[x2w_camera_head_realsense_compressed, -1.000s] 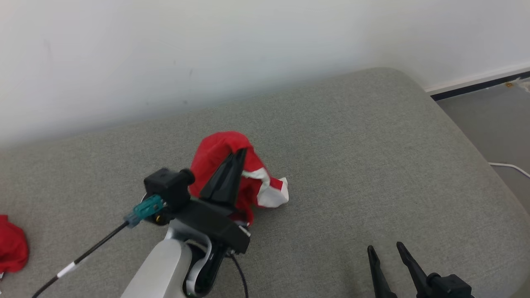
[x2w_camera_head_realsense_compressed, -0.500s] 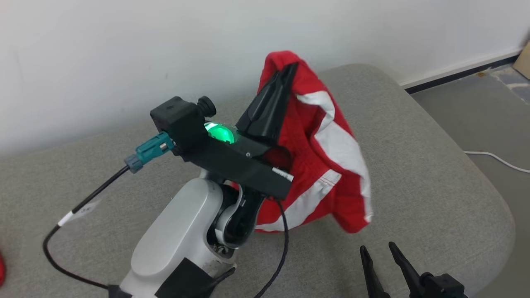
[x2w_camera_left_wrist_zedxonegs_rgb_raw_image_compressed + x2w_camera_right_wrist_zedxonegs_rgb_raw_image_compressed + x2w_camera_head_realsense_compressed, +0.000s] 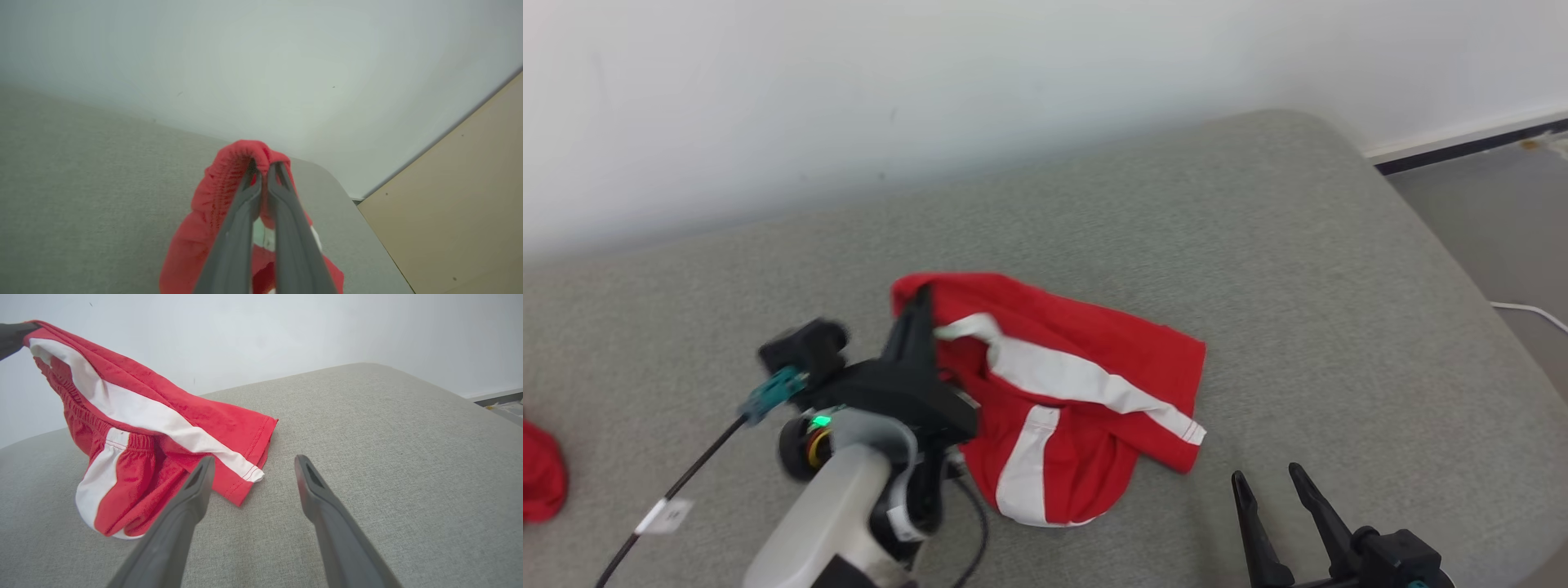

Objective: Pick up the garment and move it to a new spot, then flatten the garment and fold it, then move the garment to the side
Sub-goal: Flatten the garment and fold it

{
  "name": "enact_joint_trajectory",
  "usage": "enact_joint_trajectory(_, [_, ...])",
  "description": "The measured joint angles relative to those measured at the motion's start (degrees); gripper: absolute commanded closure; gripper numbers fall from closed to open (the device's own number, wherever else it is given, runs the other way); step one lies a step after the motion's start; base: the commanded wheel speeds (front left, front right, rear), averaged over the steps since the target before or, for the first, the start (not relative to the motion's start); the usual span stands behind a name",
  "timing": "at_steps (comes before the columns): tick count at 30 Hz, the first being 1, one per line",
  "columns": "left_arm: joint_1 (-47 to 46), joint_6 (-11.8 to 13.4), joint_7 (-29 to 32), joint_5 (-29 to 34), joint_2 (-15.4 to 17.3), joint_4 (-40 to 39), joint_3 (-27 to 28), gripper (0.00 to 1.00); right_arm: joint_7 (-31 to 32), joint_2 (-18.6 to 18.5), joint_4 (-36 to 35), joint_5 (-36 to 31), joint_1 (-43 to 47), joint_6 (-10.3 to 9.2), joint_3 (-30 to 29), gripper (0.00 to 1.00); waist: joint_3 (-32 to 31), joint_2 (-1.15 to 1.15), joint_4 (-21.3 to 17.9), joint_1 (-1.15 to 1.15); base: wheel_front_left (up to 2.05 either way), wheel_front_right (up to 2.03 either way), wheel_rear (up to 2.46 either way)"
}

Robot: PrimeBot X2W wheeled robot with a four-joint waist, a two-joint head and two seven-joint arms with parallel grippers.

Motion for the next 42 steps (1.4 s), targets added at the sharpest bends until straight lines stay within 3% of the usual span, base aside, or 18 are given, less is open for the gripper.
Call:
enact_joint_trajectory(8, [2.95, 0.38, -0.81, -0.35, 2.04, 8.34, 8.99, 1.00, 0.00, -0.09, -0.23, -0.08, -0.88, 0.00, 0.51, 0.00, 1.68, 0.00, 4.13, 0.01, 0.00, 0.00, 0.00])
enact_joint_trajectory(18, [3.99, -0.12, -0.98, 6.10, 2.15, 14.28, 17.80, 1.00, 0.00, -0.19, 0.01, -0.23, -2.09, 0.01, 2.12, 0.00, 2.26, 0.00, 6.63, 0.00, 0.00, 0.00, 0.00])
enact_joint_trajectory(20, [4.67, -0.79, -0.98, 6.35, 1.92, 16.59, 18.67, 0.00, 0.00, -0.44, 0.14, -0.01, -2.12, 0.01, 2.22, 0.00, 2.11, 0.00, 6.45, 0.00, 0.00, 0.00, 0.00])
enact_joint_trajectory(32, [8.74, -6.88, -0.98, 12.18, 2.36, 15.45, 20.73, 0.00, 0.00, -0.45, 0.20, 0.26, -1.01, 0.01, 0.96, 0.00, 0.24, 0.00, 7.46, 0.00, 0.00, 0.00, 0.00])
enact_joint_trajectory(42, [15.33, -12.59, 0.14, 20.34, 2.48, 7.79, 12.22, 0.00, 0.00, -0.35, 0.55, 0.45, -0.04, 0.00, 1.00, 0.00, -2.46, 0.00, 9.33, -0.01, 0.00, 0.00, 0.00])
